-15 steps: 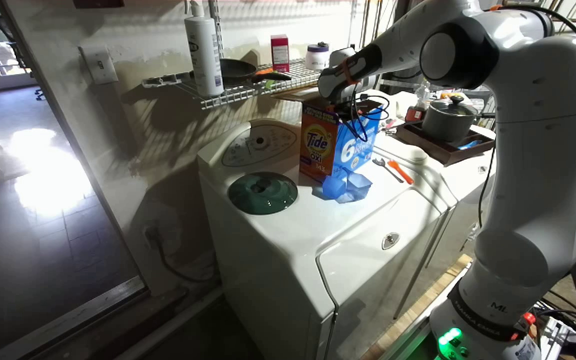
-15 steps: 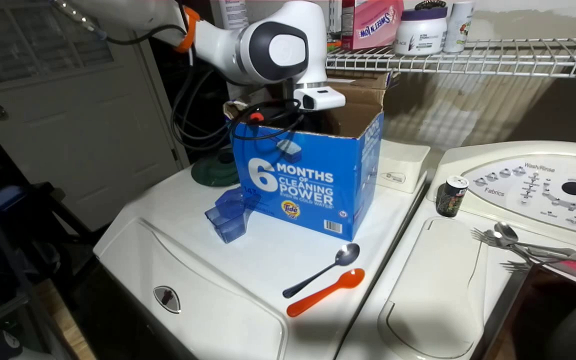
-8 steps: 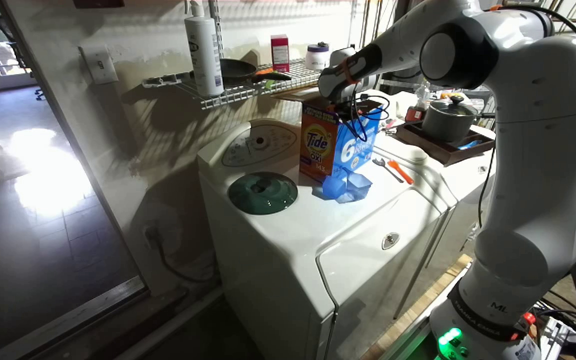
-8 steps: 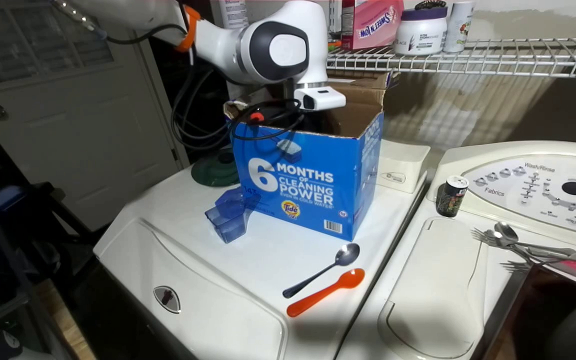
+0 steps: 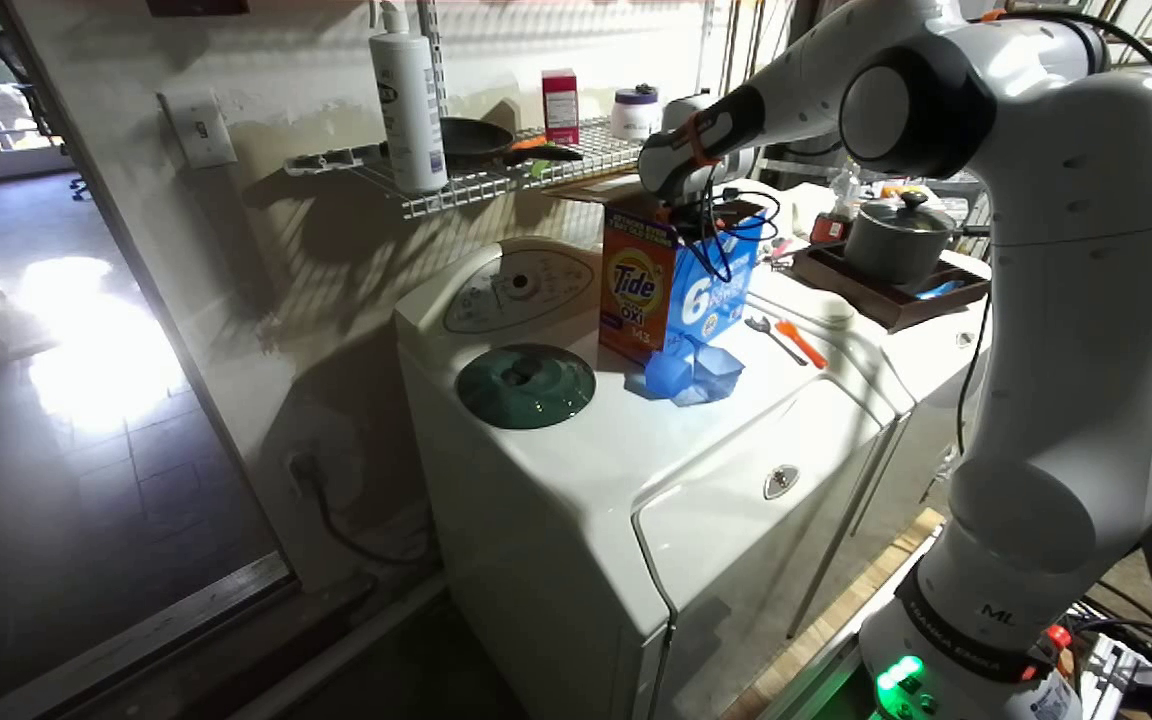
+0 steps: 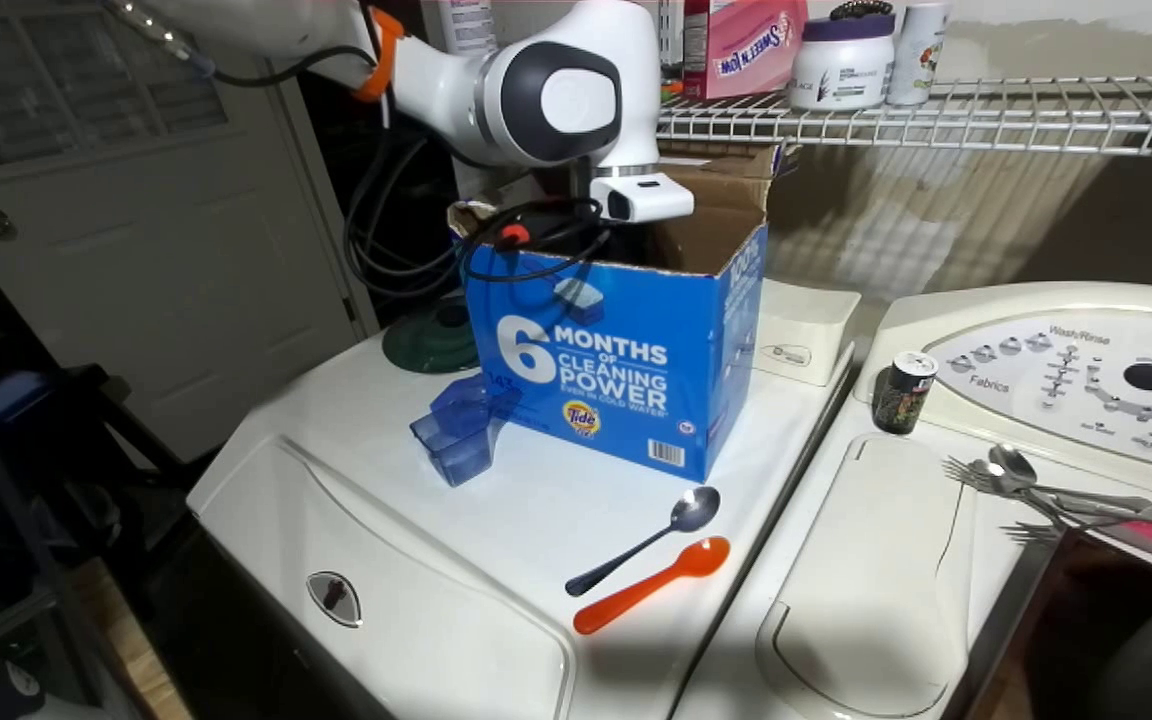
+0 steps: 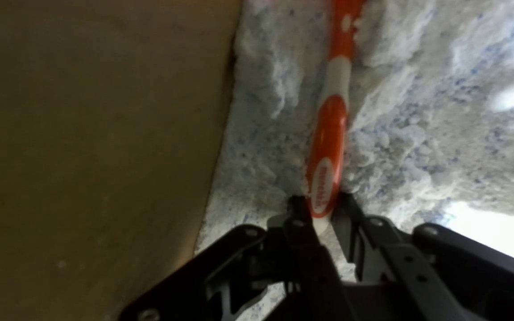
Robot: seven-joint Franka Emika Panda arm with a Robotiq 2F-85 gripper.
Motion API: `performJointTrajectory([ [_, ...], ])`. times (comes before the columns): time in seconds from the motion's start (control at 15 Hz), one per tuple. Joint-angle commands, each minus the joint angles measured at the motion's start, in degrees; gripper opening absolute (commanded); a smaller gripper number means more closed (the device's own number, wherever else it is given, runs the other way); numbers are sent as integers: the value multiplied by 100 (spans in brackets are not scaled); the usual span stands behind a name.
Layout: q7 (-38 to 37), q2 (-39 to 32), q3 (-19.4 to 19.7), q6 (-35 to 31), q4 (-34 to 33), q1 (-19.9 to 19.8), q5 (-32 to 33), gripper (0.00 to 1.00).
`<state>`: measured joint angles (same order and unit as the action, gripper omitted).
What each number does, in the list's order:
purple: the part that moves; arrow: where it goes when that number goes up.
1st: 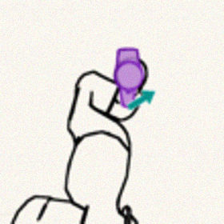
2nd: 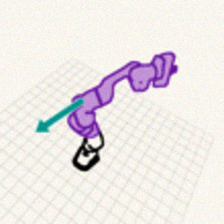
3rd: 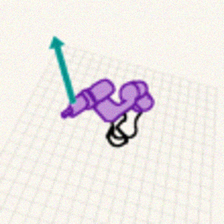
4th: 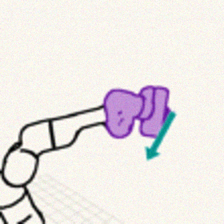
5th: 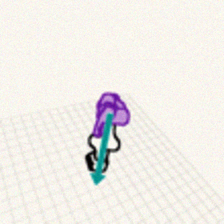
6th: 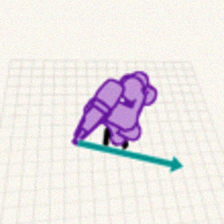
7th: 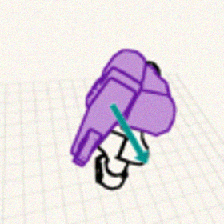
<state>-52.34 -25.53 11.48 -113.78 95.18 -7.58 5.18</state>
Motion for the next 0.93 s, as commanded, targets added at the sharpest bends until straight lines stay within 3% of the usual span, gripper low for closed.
performJointTrajectory([
  [0.0, -195, -163, 172, -76, -176, 47, 104, 5],
  [0.87, -228, 11, 411, -26, -656, 34, 193, 5],
])
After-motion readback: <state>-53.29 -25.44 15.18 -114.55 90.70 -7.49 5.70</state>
